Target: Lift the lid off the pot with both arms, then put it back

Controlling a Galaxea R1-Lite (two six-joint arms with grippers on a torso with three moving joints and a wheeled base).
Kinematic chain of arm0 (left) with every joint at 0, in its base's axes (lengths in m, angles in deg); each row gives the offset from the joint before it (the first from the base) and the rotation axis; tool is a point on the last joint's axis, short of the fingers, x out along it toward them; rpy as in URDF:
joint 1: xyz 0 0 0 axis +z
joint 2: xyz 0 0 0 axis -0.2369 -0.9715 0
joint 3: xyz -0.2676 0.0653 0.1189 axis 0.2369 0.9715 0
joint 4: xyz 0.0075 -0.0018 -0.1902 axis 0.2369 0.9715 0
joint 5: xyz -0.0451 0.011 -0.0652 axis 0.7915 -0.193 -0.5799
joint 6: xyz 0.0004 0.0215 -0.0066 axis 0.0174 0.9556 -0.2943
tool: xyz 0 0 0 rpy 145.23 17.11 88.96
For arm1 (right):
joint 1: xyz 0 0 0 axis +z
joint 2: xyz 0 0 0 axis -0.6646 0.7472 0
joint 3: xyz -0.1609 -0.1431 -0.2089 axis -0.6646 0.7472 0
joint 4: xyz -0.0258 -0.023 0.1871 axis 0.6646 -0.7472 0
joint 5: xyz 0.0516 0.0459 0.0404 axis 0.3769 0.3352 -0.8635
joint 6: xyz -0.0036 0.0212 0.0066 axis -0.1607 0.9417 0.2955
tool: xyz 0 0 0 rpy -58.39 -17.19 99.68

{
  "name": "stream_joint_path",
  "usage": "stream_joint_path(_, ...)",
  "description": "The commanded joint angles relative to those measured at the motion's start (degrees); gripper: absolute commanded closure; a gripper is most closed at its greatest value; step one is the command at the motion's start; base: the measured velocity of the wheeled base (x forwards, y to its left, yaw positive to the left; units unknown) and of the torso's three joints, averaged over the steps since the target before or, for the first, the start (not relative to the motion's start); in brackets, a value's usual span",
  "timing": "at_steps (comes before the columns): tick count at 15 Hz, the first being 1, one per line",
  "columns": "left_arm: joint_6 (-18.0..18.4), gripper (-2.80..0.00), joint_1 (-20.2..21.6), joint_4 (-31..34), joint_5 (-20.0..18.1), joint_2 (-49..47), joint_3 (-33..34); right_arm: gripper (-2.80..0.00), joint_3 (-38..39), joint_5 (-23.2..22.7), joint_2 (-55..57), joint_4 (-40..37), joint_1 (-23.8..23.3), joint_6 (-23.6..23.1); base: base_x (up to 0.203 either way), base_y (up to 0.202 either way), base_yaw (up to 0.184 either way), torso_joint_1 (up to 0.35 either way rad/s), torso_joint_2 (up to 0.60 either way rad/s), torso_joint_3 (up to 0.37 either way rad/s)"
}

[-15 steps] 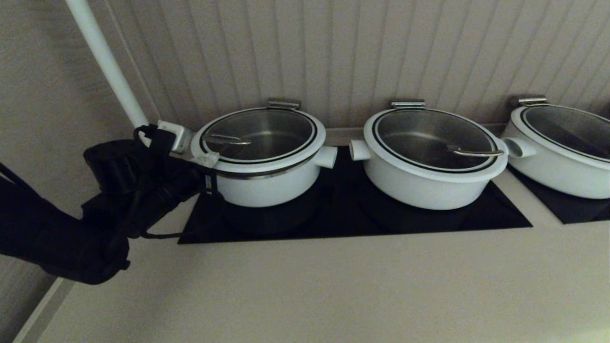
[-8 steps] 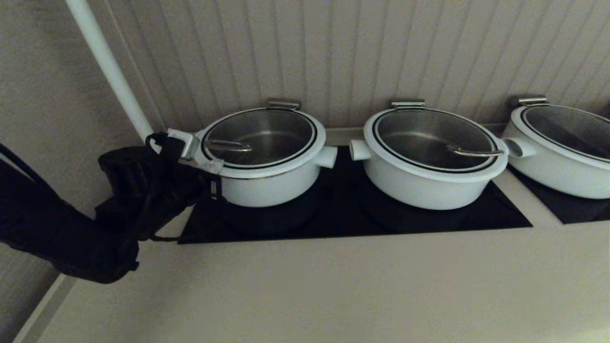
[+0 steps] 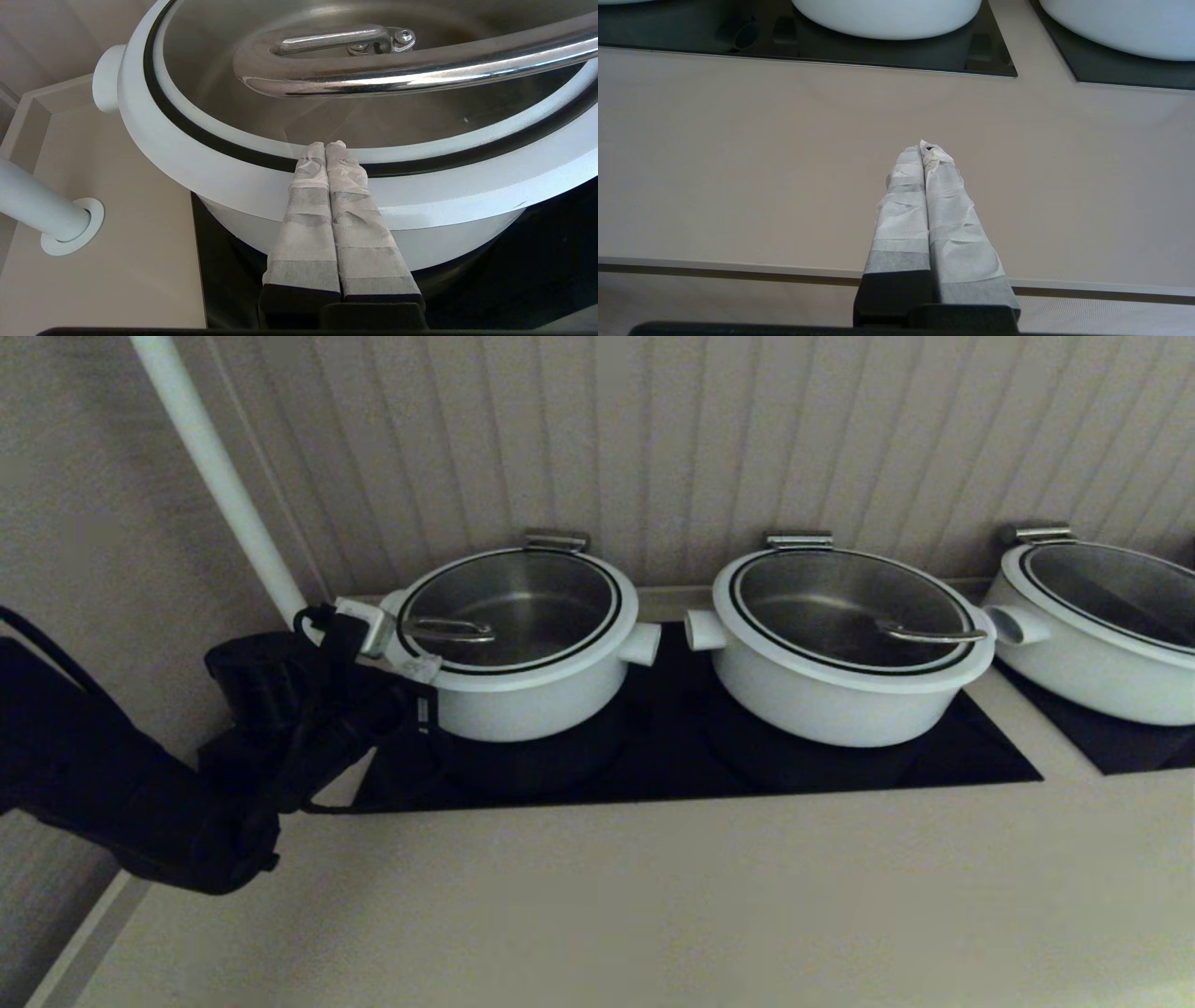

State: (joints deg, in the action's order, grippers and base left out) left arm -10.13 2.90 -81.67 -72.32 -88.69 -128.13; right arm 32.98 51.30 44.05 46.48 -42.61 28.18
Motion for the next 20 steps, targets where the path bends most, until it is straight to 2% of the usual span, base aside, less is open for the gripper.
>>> stream_joint_path(1, 0.0, 0.00, 0.0, -0.1, 0.1, -0.2, 0.2, 0.00, 0.0, -0.1, 0.1, 0.0, 0.0, 0.0, 0.000, 0.000, 0.000, 0.000, 0.00, 0.000)
stream_joint_path(5, 0.0, 0.00, 0.0, -0.1, 0.1, 1.1, 0.8, 0.00, 0.0, -0.1, 0.1, 0.0, 0.0, 0.0, 0.000, 0.000, 0.000, 0.000, 0.00, 0.000)
stream_joint_path(12, -0.4, 0.00, 0.3, -0.1, 0.1, 6.5, 8.9, 0.00, 0.0, -0.1, 0.1, 0.0, 0.0, 0.0, 0.000, 0.000, 0.000, 0.000, 0.00, 0.000)
stream_joint_path(20, -0.4, 0.00, 0.5, -0.1, 0.4, 16.9, 16.4, 0.00, 0.0, -0.1, 0.1, 0.0, 0.0, 0.0, 0.000, 0.000, 0.000, 0.000, 0.00, 0.000)
